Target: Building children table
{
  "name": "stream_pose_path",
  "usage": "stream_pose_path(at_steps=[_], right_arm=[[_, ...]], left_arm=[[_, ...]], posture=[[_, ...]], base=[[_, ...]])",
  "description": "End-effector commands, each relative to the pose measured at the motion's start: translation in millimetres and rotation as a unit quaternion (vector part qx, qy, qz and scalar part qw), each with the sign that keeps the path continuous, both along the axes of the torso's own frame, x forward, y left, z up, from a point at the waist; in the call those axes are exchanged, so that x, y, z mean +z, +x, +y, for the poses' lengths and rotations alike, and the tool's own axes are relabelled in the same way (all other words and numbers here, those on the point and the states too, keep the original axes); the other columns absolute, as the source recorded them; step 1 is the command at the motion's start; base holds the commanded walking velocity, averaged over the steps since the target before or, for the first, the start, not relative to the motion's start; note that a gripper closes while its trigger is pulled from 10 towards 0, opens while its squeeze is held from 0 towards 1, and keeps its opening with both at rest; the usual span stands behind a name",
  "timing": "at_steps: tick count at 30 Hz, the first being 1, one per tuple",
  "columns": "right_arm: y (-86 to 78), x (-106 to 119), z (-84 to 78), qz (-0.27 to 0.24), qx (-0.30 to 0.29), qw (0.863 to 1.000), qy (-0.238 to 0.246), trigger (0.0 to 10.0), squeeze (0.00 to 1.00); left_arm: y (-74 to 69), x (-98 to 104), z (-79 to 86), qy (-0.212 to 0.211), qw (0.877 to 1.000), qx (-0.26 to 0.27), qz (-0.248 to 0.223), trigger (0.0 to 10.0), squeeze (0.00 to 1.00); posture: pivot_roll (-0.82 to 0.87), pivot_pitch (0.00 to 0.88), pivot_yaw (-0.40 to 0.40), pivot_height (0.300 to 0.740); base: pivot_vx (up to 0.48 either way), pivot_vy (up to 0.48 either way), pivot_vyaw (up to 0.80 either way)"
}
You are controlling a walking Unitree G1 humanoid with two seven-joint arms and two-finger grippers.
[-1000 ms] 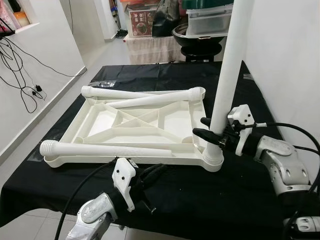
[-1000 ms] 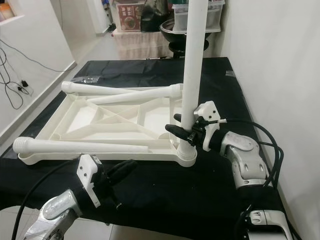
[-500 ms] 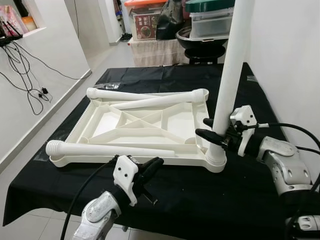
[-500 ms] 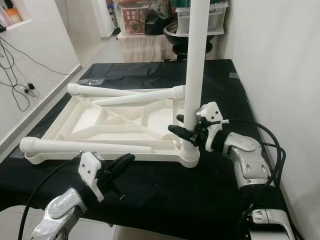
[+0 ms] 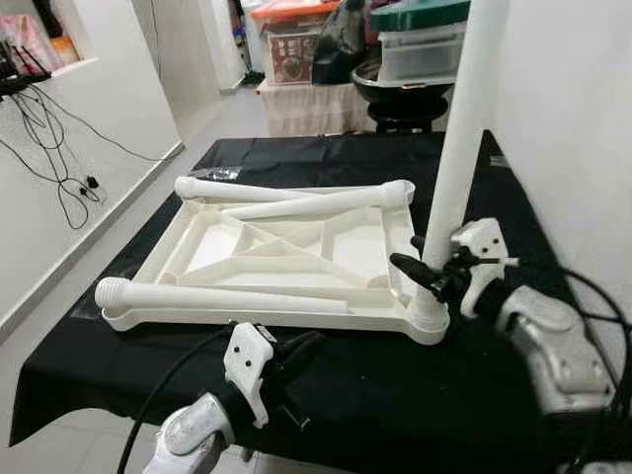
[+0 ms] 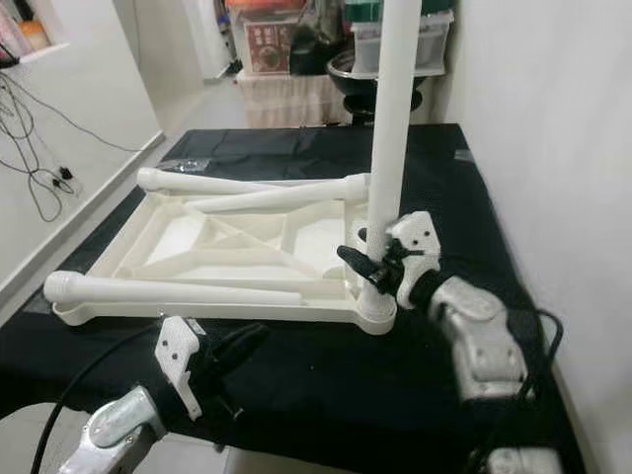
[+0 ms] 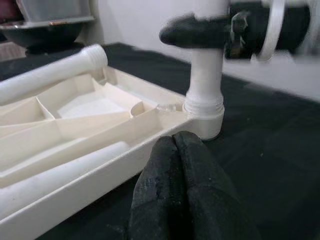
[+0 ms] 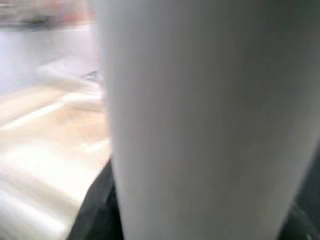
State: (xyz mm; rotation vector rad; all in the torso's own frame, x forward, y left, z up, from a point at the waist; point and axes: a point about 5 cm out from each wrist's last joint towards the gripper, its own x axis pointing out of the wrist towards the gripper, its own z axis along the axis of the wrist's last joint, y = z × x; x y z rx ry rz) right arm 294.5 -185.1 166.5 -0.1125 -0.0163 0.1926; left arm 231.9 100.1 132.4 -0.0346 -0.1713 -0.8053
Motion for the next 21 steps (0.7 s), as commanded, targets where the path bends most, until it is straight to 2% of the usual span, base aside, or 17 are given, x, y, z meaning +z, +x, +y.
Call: stream_pose_path(at_steps=[1, 2, 4, 7, 9, 10, 12, 13, 14, 15, 16, 18, 19, 20, 21], right_arm=[[-32.4, -55, -6.0, 0.145, -0.12, 0.982, -0.021, 0.0, 0.0], [-38.9, -56, 5.1, 0.15, -0.109, 0.983, -0.014, 0.0, 0.0], [-35.1, -53, 7.2, 0.143, -0.09, 0.985, -0.022, 0.0, 0.0], [-25.0, -46, 0.3, 0.132, -0.098, 0.986, -0.032, 0.0, 0.0], [-18.7, -42, 2.7, 0.129, -0.093, 0.987, -0.027, 0.0, 0.0], [-15.7, -39, 6.3, 0.13, -0.09, 0.987, -0.023, 10.0, 0.0], [-12.6, -36, 12.8, 0.126, -0.071, 0.989, -0.02, 10.0, 0.0], [-11.5, -30, 21.6, 0.119, -0.053, 0.992, -0.001, 10.0, 0.06], [-9.9, -25, 28.0, 0.109, -0.029, 0.993, 0.016, 10.0, 1.0], [-6.4, -16, 36.1, 0.09, 0.023, 0.995, 0.041, 10.0, 1.0], [-6.4, -16, 36.1, 0.09, 0.023, 0.995, 0.041, 10.0, 1.0], [0.9, 4, 39.6, 0.054, 0.111, 0.99, 0.065, 10.0, 1.0], [4.0, 12, 37.0, 0.041, 0.154, 0.986, 0.054, 10.0, 0.23], [4.8, 18, 34.8, 0.04, 0.203, 0.977, 0.045, 10.0, 0.0], [4.5, 21, 32.2, 0.047, 0.244, 0.968, 0.031, 10.0, 0.0]], left_arm=[[-1.9, -2, 4.1, 0.007, 1.0, -0.002, 0.009, 10.0, 0.0], [-2.1, -2, 4.3, 0.007, 1.0, -0.004, 0.01, 10.0, 0.0], [-2.0, -3, 3.6, 0.006, 1.0, -0.008, 0.012, 10.0, 0.0], [-2.0, -3, 2.8, 0.006, 1.0, -0.017, 0.016, 10.0, 0.0], [-1.8, -3, 2.4, 0.004, 1.0, -0.022, 0.019, 10.0, 0.0], [-1.7, -3, 2.3, 0.002, 0.999, -0.025, 0.02, 10.0, 0.0], [-0.9, -4, 2.1, 0.0, 0.999, -0.026, 0.022, 10.0, 0.0], [-0.3, -3, 2.1, -0.003, 0.999, -0.027, 0.024, 10.0, 0.0], [0.0, -3, 2.1, -0.004, 0.999, -0.027, 0.025, 10.0, 0.0], [0.3, -3, 1.8, -0.005, 0.999, -0.028, 0.025, 10.0, 0.0], [0.3, -3, 1.8, -0.005, 0.999, -0.028, 0.025, 10.0, 0.0], [0.6, -3, 1.1, -0.006, 0.999, -0.03, 0.026, 10.0, 0.0], [0.7, -3, 0.4, -0.007, 0.999, -0.032, 0.027, 10.0, 0.0], [0.9, -3, 0.0, -0.007, 0.999, -0.033, 0.027, 10.0, 0.0], [0.9, -4, -0.4, -0.007, 0.999, -0.034, 0.028, 10.0, 0.0]], posture=[[0.0, 0.135, 0.078, 0.74], [-0.02, 0.132, 0.096, 0.74], [-0.01, 0.135, 0.095, 0.74], [-0.01, 0.132, 0.088, 0.74], [-0.01, 0.133, 0.088, 0.74], [-0.01, 0.133, 0.088, 0.74], [-0.01, 0.13, 0.091, 0.74], [-0.01, 0.129, 0.091, 0.74], [-0.01, 0.129, 0.091, 0.74], [-0.01, 0.125, 0.094, 0.74], [-0.01, 0.125, 0.094, 0.74], [-0.01, 0.122, 0.094, 0.74], [0.0, 0.118, 0.091, 0.74], [0.0, 0.119, 0.09, 0.74], [0.0, 0.115, 0.089, 0.74]], base=[[0.0, 0.0, 0.0], [0.0, 0.0, 0.0], [0.0, 0.0, 0.0], [0.0, 0.0, 0.0], [0.0, 0.0, 0.0], [0.0, 0.0, 0.0], [0.0, 0.0, 0.0], [0.0, 0.0, 0.0], [0.0, 0.0, 0.0], [0.0, 0.0, 0.0], [0.0, 0.0, 0.0], [0.0, 0.0, 0.0], [0.0, 0.0, 0.0], [0.0, 0.0, 0.0], [0.0, 0.0, 0.0]])
